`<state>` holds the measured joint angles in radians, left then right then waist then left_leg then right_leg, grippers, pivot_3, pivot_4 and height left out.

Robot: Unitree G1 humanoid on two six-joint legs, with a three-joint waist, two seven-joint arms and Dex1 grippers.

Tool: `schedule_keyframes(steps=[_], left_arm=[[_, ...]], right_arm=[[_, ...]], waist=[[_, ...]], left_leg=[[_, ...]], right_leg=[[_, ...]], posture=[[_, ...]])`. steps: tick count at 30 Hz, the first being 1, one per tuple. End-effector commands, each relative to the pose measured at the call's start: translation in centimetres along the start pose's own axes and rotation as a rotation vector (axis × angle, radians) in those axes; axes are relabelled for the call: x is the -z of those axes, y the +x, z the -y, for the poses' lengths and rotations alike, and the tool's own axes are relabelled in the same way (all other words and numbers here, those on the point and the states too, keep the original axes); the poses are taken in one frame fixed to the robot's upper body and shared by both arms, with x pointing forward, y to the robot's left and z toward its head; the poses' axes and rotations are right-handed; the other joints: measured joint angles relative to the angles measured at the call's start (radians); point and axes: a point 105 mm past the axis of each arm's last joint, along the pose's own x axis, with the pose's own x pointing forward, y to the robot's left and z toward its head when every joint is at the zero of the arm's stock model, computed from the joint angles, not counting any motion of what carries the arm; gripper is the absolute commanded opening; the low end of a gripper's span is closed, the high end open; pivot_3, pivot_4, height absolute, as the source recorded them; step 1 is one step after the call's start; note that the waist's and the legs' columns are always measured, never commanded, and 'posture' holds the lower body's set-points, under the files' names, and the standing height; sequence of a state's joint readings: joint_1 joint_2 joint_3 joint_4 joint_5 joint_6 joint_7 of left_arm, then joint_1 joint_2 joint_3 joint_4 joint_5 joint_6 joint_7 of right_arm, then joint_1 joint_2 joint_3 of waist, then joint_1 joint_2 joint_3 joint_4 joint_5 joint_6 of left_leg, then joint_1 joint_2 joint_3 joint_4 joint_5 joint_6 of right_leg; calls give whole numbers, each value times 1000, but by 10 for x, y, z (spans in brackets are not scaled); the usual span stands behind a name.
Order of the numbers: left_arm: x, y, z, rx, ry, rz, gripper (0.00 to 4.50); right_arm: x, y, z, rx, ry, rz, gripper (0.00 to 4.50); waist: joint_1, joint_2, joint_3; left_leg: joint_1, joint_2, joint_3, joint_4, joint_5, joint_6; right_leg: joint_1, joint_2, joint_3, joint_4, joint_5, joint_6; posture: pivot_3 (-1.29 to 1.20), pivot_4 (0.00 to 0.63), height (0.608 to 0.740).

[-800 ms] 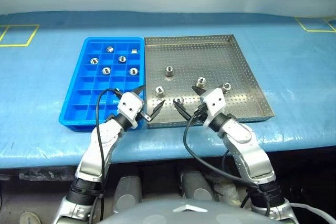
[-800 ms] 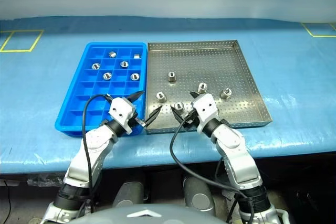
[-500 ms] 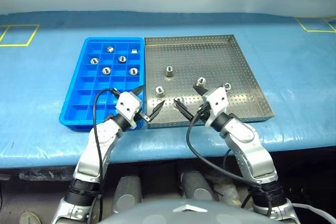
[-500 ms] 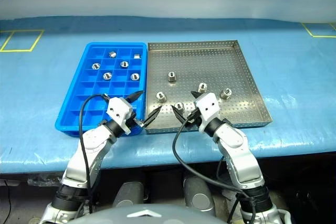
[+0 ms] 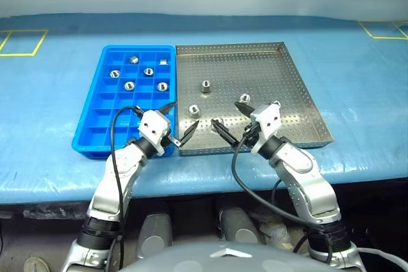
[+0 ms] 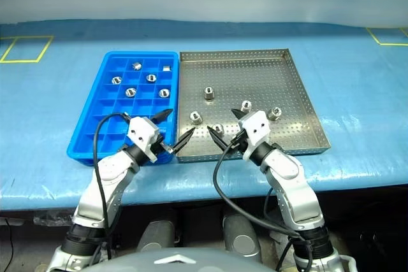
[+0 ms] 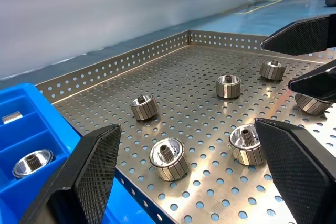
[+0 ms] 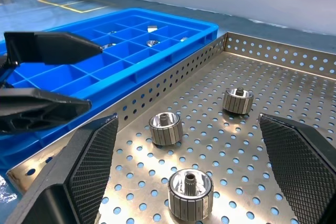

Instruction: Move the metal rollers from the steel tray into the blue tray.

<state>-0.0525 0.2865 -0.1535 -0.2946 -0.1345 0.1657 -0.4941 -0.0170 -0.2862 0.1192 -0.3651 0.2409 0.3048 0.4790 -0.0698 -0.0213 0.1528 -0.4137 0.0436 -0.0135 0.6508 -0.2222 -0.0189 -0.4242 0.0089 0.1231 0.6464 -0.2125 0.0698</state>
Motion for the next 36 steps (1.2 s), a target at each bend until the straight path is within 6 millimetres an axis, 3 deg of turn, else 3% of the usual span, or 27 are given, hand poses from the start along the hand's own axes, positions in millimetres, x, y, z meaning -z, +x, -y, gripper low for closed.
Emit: schedule_keyframes(steps=[1, 10, 22, 36], left_arm=[[-25, 11, 0, 17, 73, 19, 4456], [-23, 44, -11, -40, 18, -131, 4456], [5, 89, -13, 9, -70, -373, 4456], [40, 89, -14, 13, -6, -632, 4456]], right_arm=[[-13, 0, 1, 5, -36, 44, 4500], [-13, 0, -4, -19, 25, 45, 4500], [-10, 0, -9, -24, 12, 28, 4500], [-10, -5, -5, 12, 3, 32, 4500]], waist=[[2, 0, 0], [0, 0, 0], [-9, 0, 0], [-24, 0, 0]], left_leg=[[0, 0, 0, 0, 0, 0], [0, 0, -1, 0, 0, 0], [-1, -1, -2, 0, 0, 0], [-1, -1, -3, 0, 0, 0]], right_leg=[[0, 0, 0, 0, 0, 0], [0, 1, 0, 0, 0, 1], [1, 1, 0, 0, 1, 1], [0, 1, 0, 0, 1, 2]], posture=[[-27, 150, 740], [-37, 150, 740], [-71, 150, 740], [-103, 150, 740]])
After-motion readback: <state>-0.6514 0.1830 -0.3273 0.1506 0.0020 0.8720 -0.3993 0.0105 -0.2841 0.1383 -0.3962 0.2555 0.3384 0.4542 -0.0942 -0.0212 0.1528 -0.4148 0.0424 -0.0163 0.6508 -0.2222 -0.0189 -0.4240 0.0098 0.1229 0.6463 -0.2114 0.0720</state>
